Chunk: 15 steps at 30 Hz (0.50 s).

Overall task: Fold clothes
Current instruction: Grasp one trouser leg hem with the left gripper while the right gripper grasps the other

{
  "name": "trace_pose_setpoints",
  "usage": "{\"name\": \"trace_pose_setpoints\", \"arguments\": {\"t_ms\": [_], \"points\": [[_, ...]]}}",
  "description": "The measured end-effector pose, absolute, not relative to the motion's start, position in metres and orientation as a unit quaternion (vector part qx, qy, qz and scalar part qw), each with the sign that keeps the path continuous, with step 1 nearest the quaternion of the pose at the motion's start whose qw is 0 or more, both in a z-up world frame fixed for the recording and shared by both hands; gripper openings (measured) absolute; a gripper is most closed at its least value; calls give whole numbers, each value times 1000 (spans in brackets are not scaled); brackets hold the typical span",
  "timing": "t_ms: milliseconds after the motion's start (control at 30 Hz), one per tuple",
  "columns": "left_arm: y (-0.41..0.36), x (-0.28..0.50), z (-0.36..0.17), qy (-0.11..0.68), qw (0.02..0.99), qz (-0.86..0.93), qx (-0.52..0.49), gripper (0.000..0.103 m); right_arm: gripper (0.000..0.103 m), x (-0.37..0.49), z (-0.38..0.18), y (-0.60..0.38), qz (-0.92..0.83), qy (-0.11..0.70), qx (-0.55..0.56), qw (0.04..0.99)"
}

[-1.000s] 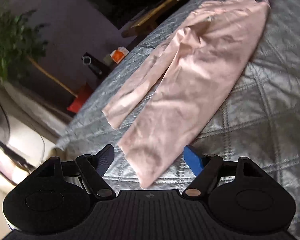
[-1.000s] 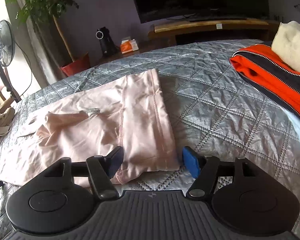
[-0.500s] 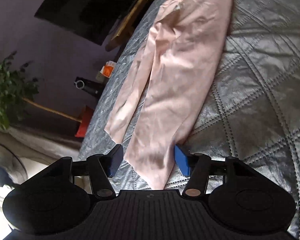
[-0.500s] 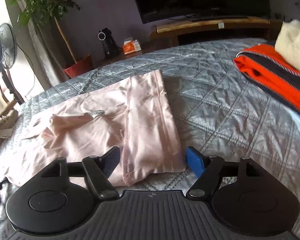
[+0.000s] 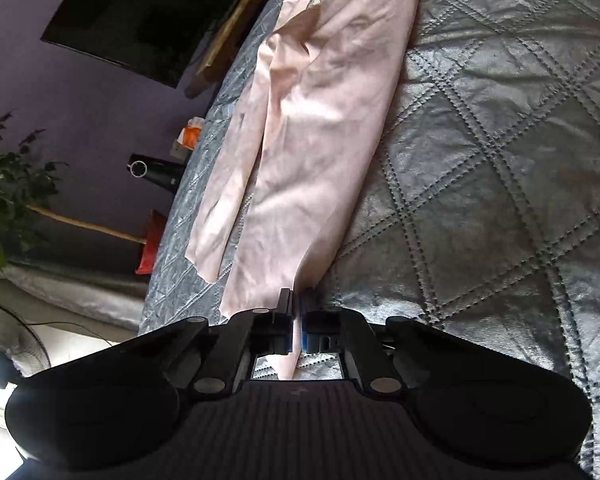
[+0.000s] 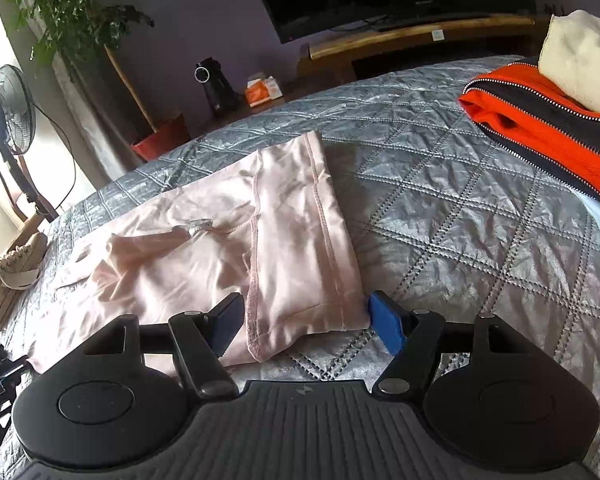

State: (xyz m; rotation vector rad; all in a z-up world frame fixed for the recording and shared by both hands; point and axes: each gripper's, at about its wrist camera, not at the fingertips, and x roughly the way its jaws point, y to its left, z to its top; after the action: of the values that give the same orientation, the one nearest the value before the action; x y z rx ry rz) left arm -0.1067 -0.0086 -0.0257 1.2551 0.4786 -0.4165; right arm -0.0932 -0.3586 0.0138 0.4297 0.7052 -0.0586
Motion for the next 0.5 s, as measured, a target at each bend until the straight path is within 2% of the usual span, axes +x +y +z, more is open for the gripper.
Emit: {"name": "trace_pose_setpoints", "arguments": {"t_ms": [67,167,267,300,333,367,500], "points": [[-8,-107,-25,222,764,-191,575,2,66,-94,14,-358,-25,344,211,914],[-8,-109,-26,222,765,-190,574,2,72,-95,13,-358,-15,345,219,912],[-8,-109,-25,223,768,-189,570,1,68,-94,13,-352,-13,350,200,915],[-8,-109,-25,223,769,-189,569,1,56,-94,13,-351,-9,351,198,915],[-8,-110,-25,224,769,-188,568,1,32,-94,13,-350,-4,352,198,915],[-8,-110,-25,224,771,-188,566,1,27,-93,12,-349,3,357,198,913],[-7,-109,-23,226,775,-189,558,1,24,-92,13,-343,6,355,183,917]]}}
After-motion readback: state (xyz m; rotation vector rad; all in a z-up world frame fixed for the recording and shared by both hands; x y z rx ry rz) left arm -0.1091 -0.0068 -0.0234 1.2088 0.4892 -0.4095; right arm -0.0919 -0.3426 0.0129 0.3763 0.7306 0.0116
